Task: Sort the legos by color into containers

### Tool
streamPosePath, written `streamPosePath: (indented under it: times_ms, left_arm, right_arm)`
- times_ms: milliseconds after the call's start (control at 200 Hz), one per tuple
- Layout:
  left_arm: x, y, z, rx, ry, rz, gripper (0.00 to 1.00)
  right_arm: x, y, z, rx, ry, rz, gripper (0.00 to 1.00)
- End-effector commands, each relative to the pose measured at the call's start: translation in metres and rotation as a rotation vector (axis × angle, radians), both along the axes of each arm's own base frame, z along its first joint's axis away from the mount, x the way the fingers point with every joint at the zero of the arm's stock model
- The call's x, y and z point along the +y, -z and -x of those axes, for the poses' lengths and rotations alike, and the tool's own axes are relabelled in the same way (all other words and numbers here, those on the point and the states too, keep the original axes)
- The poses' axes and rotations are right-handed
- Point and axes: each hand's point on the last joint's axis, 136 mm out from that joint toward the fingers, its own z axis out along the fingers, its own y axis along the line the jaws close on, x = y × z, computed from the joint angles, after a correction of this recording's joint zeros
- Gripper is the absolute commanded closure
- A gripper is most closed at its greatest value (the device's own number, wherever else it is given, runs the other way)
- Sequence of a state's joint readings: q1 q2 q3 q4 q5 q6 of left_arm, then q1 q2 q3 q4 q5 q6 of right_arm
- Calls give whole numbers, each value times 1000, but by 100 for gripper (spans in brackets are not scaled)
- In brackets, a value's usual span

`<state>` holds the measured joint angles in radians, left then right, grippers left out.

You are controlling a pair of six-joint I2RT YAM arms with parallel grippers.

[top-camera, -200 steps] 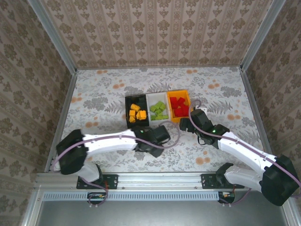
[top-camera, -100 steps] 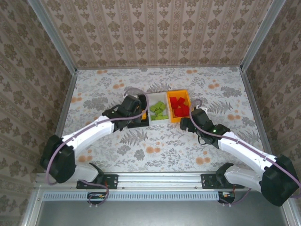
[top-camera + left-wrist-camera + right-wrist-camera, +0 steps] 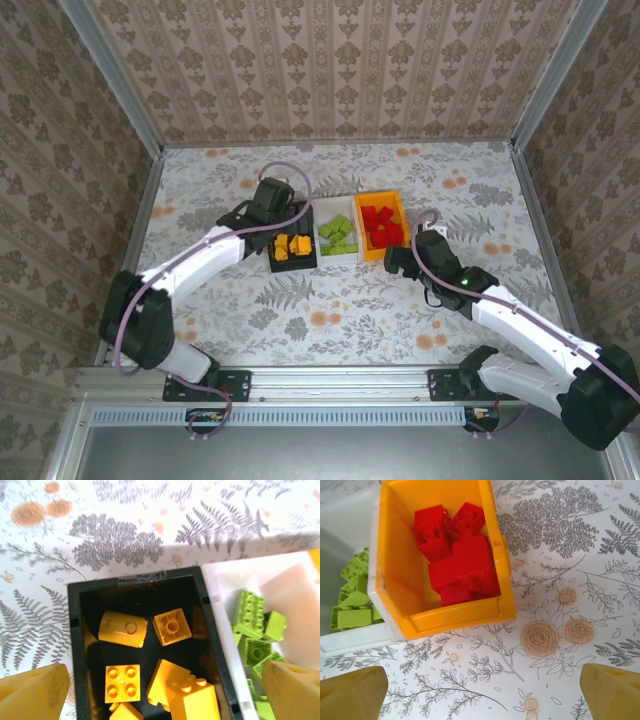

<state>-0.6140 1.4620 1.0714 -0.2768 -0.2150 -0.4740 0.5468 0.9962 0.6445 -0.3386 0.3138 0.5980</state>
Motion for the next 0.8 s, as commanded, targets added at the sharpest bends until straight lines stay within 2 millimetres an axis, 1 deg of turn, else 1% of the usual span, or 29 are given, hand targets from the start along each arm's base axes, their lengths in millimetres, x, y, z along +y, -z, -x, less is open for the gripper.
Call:
streamPosePath:
  times_ms: [0, 85, 155, 215, 265, 315, 350, 360, 370, 485, 560, 640, 695, 755, 795]
  left_arm:
    - [21, -46, 11, -146, -53, 32, 0]
    - [53, -63, 18, -260, -124, -37, 0]
    - [78, -75, 22, -354, -173, -91, 0]
    - [104, -77, 22, -435, -262, -169, 0]
    - [129, -73, 23, -460, -342, -236, 0]
    - [152, -66, 22, -446, -401, -290, 0]
    - [165, -61, 19, -433, -425, -320, 0]
    - [166, -59, 18, -433, -424, -328, 0]
    - [174, -58, 16, -430, -441, -343, 0]
    - [215, -28, 5, -377, -511, -471, 0]
    - [229, -5, -3, -351, -516, -507, 0]
    - [231, 14, -10, -367, -490, -510, 0]
    - [230, 23, -14, -385, -464, -519, 0]
    - [229, 27, -19, -419, -441, -529, 0]
    - [231, 32, -21, -424, -439, -511, 0]
  right_arm:
    - [-1, -15, 0, -77, -18, -25, 0]
    - [-5, -23, -1, -118, -1, -27, 0]
    - [-13, -26, -2, -133, 49, -19, 0]
    - [-21, -28, -2, -134, 99, -10, 0]
    - [-26, -28, -2, -138, 132, -8, 0]
    - [-30, -30, -2, -147, 167, -16, 0]
    - [-34, -32, -2, -158, 192, -21, 0]
    - [-34, -33, -2, -161, 196, -22, 0]
    - [-36, -33, -2, -164, 203, -23, 0]
    - [-43, -36, -1, -203, 246, -42, 0]
    - [-44, -35, 0, -214, 251, -50, 0]
    - [-46, -34, 0, -219, 254, -41, 0]
    - [-48, -34, 0, -225, 259, -23, 0]
    - [-53, -36, 0, -238, 271, 2, 0]
    - [-56, -39, 0, -249, 275, 18, 0]
